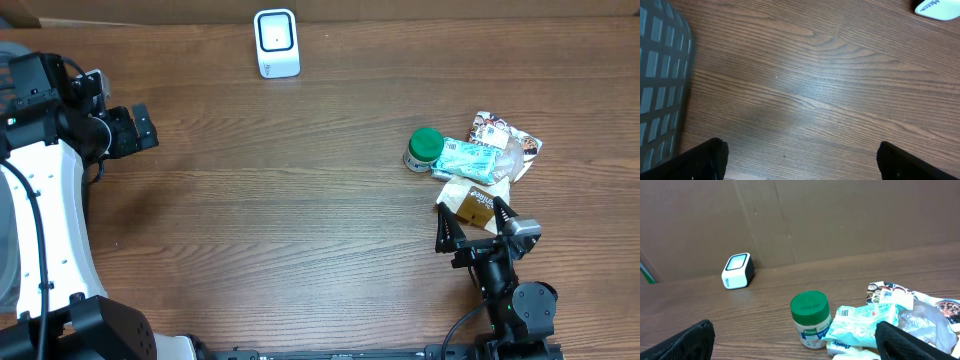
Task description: Scan the item barcode
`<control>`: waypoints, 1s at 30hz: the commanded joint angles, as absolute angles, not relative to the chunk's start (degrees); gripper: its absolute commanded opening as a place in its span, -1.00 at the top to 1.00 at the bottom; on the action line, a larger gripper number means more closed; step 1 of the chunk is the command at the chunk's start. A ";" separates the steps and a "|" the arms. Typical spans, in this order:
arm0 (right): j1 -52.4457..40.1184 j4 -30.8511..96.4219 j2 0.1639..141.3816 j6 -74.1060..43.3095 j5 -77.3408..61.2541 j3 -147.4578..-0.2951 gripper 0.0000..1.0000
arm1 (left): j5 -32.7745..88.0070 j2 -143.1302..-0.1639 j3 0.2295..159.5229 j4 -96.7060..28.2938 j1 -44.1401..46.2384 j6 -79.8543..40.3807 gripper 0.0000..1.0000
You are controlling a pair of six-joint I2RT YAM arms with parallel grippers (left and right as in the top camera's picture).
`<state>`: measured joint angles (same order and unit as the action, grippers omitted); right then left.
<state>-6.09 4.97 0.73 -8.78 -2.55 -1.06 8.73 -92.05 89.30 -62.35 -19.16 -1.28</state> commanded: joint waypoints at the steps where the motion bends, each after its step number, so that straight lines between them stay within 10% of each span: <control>1: -6.42 4.69 0.16 -8.56 -2.20 -0.45 -1.00 | 8.75 -92.14 89.67 -62.35 -19.05 -0.38 -0.99; 30: -6.42 4.69 0.16 -8.56 -2.17 -0.45 -1.00 | 8.75 -78.08 89.60 -62.35 -9.45 -0.38 -0.99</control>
